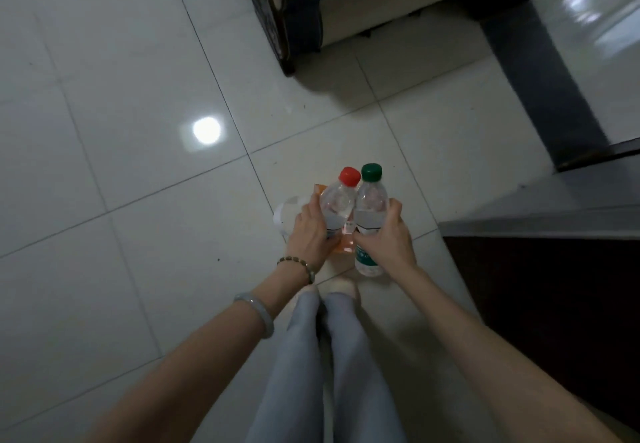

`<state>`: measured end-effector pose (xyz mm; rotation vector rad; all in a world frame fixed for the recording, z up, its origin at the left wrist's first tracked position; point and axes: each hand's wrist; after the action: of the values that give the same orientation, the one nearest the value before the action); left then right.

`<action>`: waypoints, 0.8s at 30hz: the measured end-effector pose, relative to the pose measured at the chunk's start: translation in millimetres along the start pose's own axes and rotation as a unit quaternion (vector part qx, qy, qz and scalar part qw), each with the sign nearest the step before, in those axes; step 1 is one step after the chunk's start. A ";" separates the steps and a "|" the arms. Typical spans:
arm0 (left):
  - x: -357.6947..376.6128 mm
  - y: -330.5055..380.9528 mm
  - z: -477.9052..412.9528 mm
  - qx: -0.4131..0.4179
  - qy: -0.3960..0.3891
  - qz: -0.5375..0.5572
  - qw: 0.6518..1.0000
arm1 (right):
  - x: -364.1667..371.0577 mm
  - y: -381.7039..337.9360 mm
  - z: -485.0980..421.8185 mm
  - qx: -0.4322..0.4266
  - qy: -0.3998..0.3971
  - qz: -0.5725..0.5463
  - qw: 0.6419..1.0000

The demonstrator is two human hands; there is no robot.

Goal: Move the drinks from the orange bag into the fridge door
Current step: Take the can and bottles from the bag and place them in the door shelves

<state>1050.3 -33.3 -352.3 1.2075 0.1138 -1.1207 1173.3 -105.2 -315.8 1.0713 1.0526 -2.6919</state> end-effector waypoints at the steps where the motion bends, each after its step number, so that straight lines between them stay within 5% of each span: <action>1: -16.6 16.0 13.2 0.011 -0.006 -0.007 1.000 | -16.7 -11.8 16.6 -0.006 0.003 -0.002 1.000; 9: -103.3 136.0 102.0 0.121 -0.049 -0.004 0.991 | -132.8 -58.9 141.8 -0.023 0.054 -0.086 0.995; 14: -106.4 200.7 141.7 0.212 -0.143 -0.039 0.966 | -187.5 -39.2 216.6 0.009 0.108 -0.164 0.981; 24: -15.4 324.9 245.0 0.461 -0.298 -0.111 0.829 | -272.6 61.9 365.4 0.132 0.320 -0.215 0.913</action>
<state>1165.5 -239.2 -20.5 1.6223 -0.8884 -1.8081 1183.2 -428.5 11.5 2.1030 1.1188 -2.9417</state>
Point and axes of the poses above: each hand's wrist, its own z-axis away from the middle knuckle, its own x-axis out of the palm, y = z × x, and after that the axes turned 2 degrees about x, right-handed
